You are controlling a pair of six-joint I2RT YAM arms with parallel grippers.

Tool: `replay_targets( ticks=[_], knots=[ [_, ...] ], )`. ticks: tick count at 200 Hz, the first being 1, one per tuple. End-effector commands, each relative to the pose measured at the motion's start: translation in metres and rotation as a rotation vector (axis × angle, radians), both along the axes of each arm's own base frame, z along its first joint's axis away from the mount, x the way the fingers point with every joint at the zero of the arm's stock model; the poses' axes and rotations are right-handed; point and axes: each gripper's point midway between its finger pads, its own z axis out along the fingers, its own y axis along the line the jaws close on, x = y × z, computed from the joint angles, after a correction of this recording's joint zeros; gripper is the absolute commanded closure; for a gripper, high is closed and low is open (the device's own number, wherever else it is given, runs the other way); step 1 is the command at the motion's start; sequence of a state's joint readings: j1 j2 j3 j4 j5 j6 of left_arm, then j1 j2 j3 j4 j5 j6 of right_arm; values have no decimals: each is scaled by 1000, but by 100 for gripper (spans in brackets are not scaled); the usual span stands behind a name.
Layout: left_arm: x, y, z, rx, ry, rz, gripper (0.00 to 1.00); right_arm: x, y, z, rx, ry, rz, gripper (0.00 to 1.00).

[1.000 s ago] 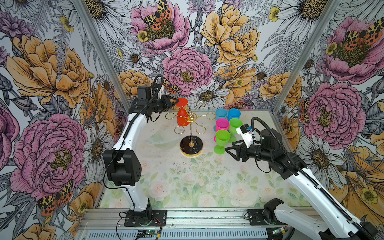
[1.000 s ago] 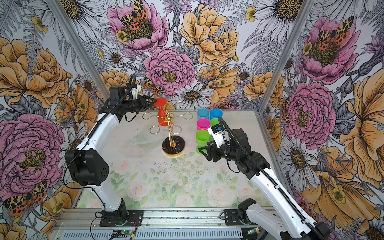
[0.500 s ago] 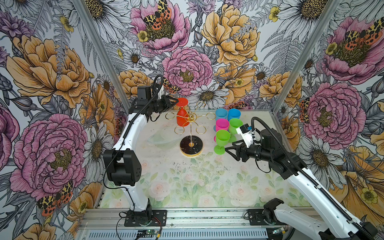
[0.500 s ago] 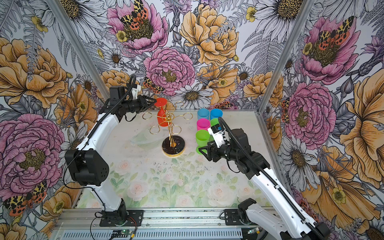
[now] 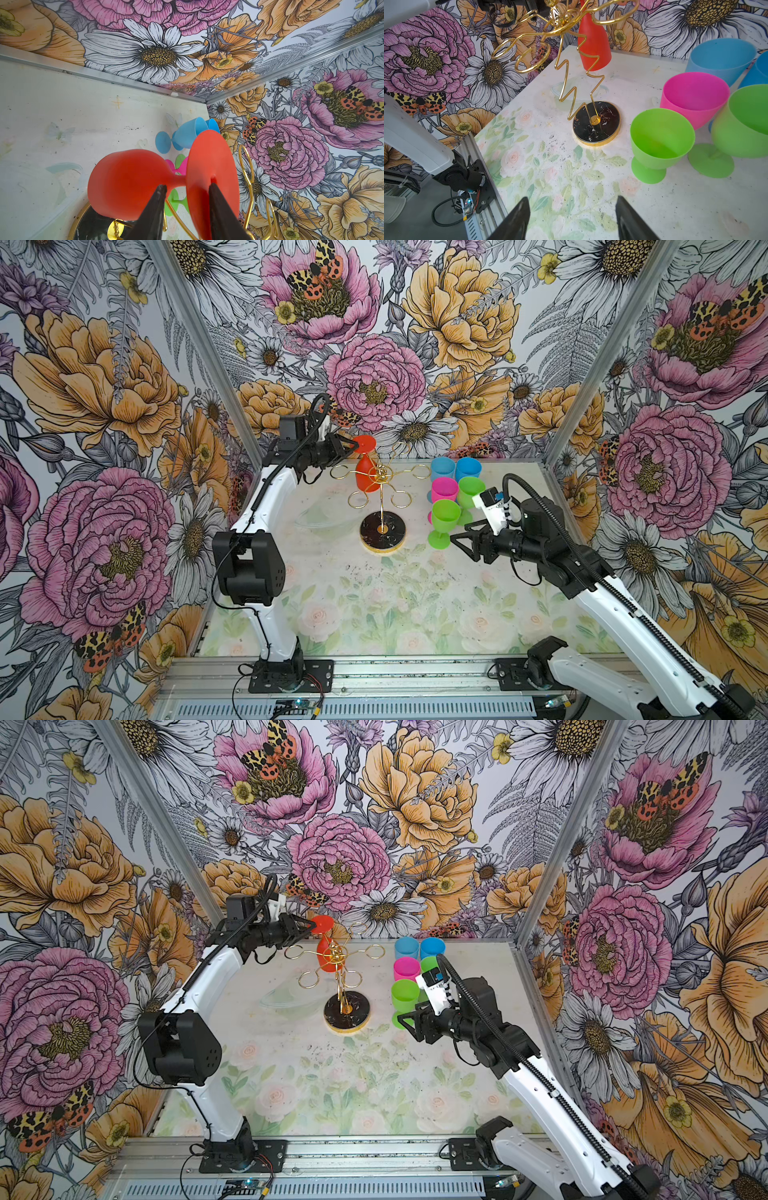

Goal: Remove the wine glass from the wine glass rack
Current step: 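Move the left gripper to the red glass's foot on the rack, then close the left gripper on the red glass's foot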

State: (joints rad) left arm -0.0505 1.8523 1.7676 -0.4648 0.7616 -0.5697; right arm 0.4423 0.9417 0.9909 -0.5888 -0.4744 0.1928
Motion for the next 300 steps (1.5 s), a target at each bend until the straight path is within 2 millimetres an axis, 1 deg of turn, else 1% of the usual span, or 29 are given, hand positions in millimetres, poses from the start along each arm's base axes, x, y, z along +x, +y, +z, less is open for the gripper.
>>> replay_targets(
  ticks=[1, 14, 55, 85, 124, 125, 126, 129, 192, 251, 300],
  knots=[
    [-3, -3, 4, -1, 2, -9, 70, 1, 0, 10, 17, -43, -11, 34],
    [-3, -3, 4, -3, 4, -9, 73, 1, 0, 11, 18, -46, -12, 34],
    [-5, -3, 9, -8, -1, -4, 79, 0, 0, 11, 19, -47, -12, 34],
    [-5, 0, 14, -12, -6, 6, 82, 1, -1, 12, 19, -50, -16, 34],
    [-4, 4, 12, -16, 4, 17, 84, 1, -1, 11, 20, -48, -15, 34],
    [-8, 4, 21, -16, -13, 17, 84, 1, -1, 12, 21, -49, -15, 34],
    [-10, 4, 25, -17, -22, 16, 84, 1, -1, 12, 21, -49, -15, 34],
    [-12, 4, 29, -18, -30, 17, 84, 0, -1, 12, 22, -49, -14, 34],
    [-16, 6, 34, -22, -35, 20, 87, 0, -1, 12, 25, -49, -15, 34],
    [-23, 5, 38, -31, -34, 18, 96, 1, 0, 12, 28, -51, -15, 34],
    [-31, 3, 48, -47, -39, 11, 97, 2, 2, 14, 37, -53, -11, 34]
  ],
)
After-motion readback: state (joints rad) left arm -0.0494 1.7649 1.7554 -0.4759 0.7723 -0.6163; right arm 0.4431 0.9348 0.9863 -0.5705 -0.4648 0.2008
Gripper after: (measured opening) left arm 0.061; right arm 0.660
